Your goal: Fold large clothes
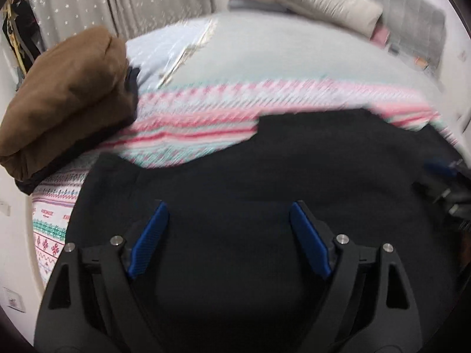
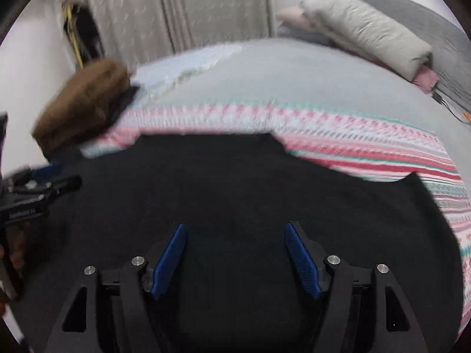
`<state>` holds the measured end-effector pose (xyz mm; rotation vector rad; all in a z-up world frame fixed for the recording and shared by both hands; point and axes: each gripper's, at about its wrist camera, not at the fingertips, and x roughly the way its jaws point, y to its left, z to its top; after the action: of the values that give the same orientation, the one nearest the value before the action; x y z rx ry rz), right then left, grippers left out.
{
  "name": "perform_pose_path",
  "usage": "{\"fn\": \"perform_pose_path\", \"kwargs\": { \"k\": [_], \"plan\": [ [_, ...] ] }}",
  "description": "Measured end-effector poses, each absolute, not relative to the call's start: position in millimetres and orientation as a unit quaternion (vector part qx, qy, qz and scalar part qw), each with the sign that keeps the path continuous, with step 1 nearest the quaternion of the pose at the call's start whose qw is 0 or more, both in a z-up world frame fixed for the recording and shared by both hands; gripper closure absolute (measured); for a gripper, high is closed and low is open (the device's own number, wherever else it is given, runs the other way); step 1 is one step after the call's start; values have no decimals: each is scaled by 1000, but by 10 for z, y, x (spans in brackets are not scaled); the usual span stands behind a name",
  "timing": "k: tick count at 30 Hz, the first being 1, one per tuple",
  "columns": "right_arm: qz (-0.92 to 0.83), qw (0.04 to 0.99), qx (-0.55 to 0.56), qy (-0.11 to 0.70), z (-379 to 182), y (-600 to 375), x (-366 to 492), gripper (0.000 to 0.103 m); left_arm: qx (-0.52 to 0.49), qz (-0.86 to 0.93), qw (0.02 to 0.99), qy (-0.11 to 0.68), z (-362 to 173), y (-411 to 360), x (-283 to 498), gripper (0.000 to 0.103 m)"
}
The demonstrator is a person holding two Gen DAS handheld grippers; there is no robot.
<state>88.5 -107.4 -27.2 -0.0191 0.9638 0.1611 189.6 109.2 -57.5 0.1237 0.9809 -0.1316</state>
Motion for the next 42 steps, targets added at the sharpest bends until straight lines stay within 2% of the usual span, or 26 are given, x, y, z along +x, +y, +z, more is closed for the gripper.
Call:
{"fn": "perform_pose_path", "kwargs": {
  "k": [3,6,8,13,19,22,27,30,33,38,42],
  "plan": [
    [39,879,7,475,-404,-1479,1101,32,29,-30,874,485,-700,1560,2072,17],
    [-41,867,28,495,-504,-2205,1280,32,39,37,864,500,-798,1986,2218,16],
    [-75,857,53,506,-569,-2626,1300,32,0,48,855,517,-868,2295,2266,15],
    [-175,843,77,504,-454,-3225,1078,32,4,82,858,507,-678,2539,2099,15],
    [-109,876,42,467,-38,-2737,505,31,-12,0,887,463,-190,2059,1453,14],
    [-45,889,10,455,79,-2177,192,27,-10,-60,889,455,-175,1654,1119,8],
    [37,884,-11,465,-50,-1406,-313,26,43,-87,872,479,-444,1063,636,8],
    [35,883,-6,467,-193,-1384,-551,25,46,-56,872,484,-550,1039,395,8],
    [14,890,7,456,-210,-1456,-693,18,53,-20,881,471,-567,1167,184,5],
    [-35,889,24,455,-172,-1830,-1021,17,76,22,881,466,-475,1275,-68,5],
    [-76,885,-4,459,-87,-1881,-1213,17,93,41,877,469,-392,1235,-294,5]
  ]
}}
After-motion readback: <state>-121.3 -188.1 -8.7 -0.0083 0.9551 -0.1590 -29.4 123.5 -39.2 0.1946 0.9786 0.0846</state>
